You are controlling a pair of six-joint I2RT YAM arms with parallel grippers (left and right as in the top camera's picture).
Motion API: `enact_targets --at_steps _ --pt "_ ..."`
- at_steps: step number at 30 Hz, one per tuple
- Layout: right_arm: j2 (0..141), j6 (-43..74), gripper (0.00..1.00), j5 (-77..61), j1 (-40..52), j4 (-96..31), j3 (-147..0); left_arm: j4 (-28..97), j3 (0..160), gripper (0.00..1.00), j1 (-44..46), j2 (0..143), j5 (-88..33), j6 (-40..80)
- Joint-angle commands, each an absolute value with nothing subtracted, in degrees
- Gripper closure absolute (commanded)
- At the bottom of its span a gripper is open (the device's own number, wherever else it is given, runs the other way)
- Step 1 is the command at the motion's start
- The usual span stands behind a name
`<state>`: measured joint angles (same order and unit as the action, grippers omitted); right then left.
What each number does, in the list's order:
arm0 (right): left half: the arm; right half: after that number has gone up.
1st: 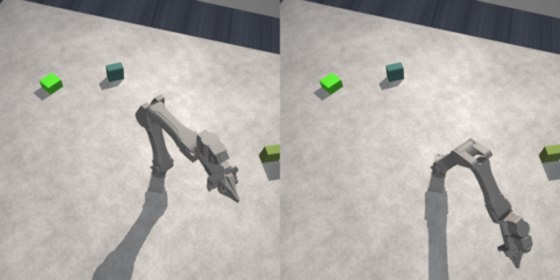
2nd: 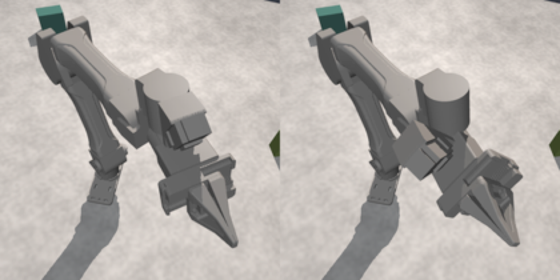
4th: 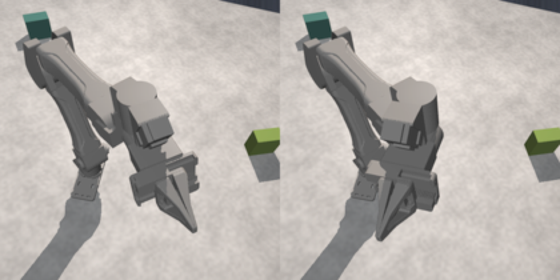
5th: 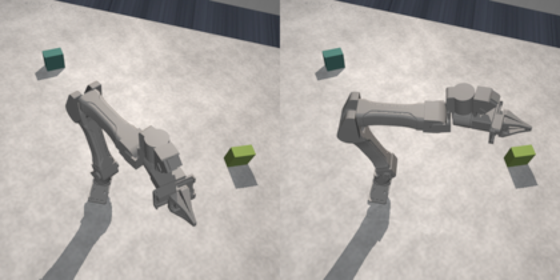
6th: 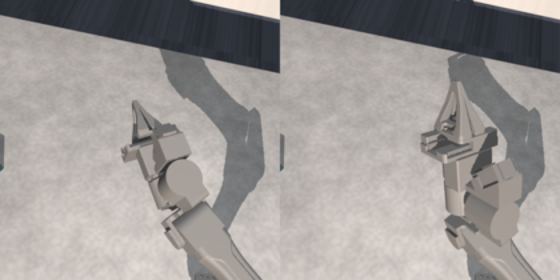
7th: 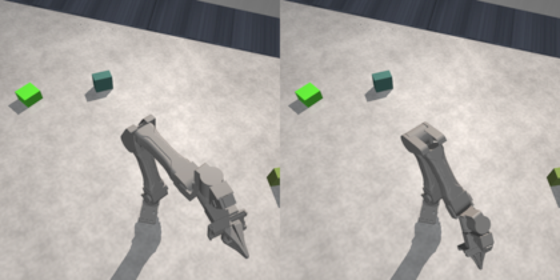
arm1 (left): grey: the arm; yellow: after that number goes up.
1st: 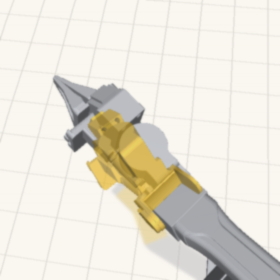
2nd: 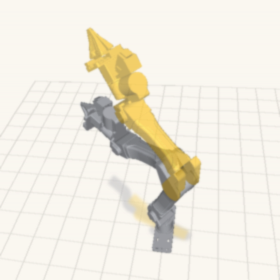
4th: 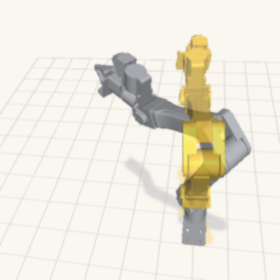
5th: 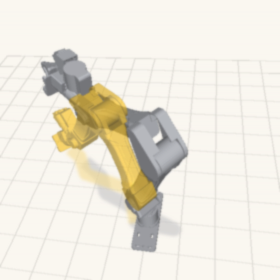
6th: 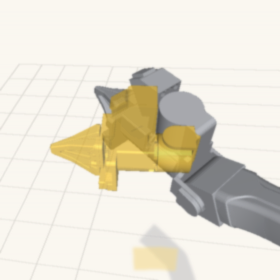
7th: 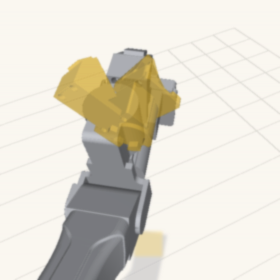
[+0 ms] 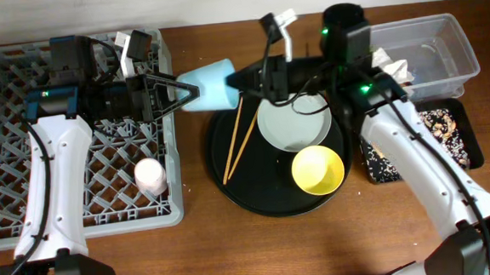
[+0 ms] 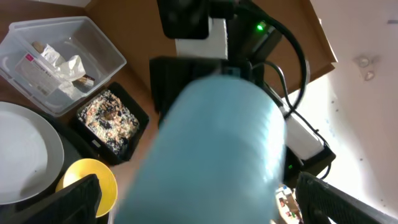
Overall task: Sort waste into correct bins and load items into the dishwasher rack
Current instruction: 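Pass the blue cup from the right gripper to the left gripper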
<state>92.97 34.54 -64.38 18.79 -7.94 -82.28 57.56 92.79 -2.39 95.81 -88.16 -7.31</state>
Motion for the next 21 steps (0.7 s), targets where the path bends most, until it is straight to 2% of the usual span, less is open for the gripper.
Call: enact_targets --at_steps 1,10,14,16,18,21 --pt "93.27 34.79 0.96 -61.52 21.39 -7.35 -82.61 57.47 92.99 0.01 -2.68 95.9 -89.67 -9.15" --pt "95.42 34.79 0.96 -54.89 23.73 -5.61 -82.61 57.47 92.99 0.02 -1.48 95.9 -89.58 -9.19" --pt "97.23 34.83 0.96 -54.54 23.7 -4.93 -82.61 57.49 92.99 0.07 -0.97 95.88 -89.6 -10.0" --pt "97.54 34.83 0.96 -54.15 23.73 -4.89 -82.61 57.47 92.99 0.11 -0.89 95.88 -89.6 -10.0" --pt "97.67 34.81 0.96 -53.69 23.7 -4.91 -82.61 57.47 92.99 0.22 -0.86 95.9 -89.58 -10.0" --pt "97.67 34.81 0.96 -53.69 23.59 -4.91 -82.61 57.47 92.99 0.25 -0.86 95.88 -89.56 -10.0"
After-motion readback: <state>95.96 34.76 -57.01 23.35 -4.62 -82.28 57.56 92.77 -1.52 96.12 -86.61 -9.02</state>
